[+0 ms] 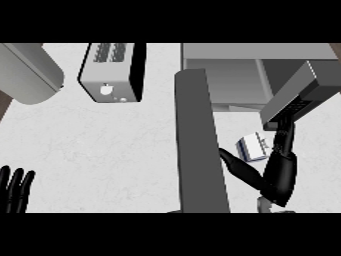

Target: Pick up the milk, place it into the microwave and close the microwave

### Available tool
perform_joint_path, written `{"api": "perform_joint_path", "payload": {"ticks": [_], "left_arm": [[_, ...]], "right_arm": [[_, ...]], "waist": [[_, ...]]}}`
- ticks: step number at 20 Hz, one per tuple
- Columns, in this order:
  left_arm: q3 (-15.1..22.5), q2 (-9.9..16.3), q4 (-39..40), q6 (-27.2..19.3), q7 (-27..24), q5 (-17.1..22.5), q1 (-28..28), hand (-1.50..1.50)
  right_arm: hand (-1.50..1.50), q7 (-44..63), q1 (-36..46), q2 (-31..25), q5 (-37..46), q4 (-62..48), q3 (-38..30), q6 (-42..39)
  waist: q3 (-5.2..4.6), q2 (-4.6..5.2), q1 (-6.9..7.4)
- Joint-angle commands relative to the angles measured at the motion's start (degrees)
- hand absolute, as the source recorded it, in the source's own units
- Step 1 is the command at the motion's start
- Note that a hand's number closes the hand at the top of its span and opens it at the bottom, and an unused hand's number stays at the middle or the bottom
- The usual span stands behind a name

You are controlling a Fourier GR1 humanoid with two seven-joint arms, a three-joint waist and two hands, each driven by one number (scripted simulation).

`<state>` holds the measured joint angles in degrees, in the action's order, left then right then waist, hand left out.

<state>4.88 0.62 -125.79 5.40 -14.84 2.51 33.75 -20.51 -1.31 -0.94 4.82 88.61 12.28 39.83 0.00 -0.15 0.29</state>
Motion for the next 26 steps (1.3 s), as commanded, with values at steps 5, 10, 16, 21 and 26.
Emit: {"api": "perform_joint_path", "payload": {"ticks": [5, 10, 16, 21, 26], "left_arm": [[3.9, -0.6, -1.2, 0.0, -3.2, -1.6, 5.0, -1.5], [-0.1, 0.9, -1.7, 1.1, -1.0, 0.4, 3.4, -1.5], [0.0, -0.3, 1.2, 1.3, -4.2, 1.0, 3.7, -1.5], [1.9, -0.6, 0.9, 0.5, -4.9, -0.1, 4.5, -1.5], [2.3, -0.6, -3.7, 1.5, -5.8, -0.2, 10.1, -1.5]], "right_arm": [[-1.5, -10.4, 2.6, -0.4, -5.2, -12.6, -8.3, -4.2], [-1.5, -10.1, 1.7, -0.7, -5.5, -14.0, -8.5, -6.5], [-1.5, -16.9, 0.1, -3.9, -9.6, -22.5, -13.3, -14.2], [-1.5, -21.5, 5.6, -2.7, -9.4, -33.0, -16.3, -13.5], [-1.5, -21.9, 5.8, -4.2, -10.0, -34.4, -17.7, -15.0]], "waist": [[0.03, 0.11, 0.27], [0.01, 0.1, 0.1], [0.02, 0.11, 0.05], [0.04, 0.15, 0.25], [0.02, 0.06, 0.29]]}}
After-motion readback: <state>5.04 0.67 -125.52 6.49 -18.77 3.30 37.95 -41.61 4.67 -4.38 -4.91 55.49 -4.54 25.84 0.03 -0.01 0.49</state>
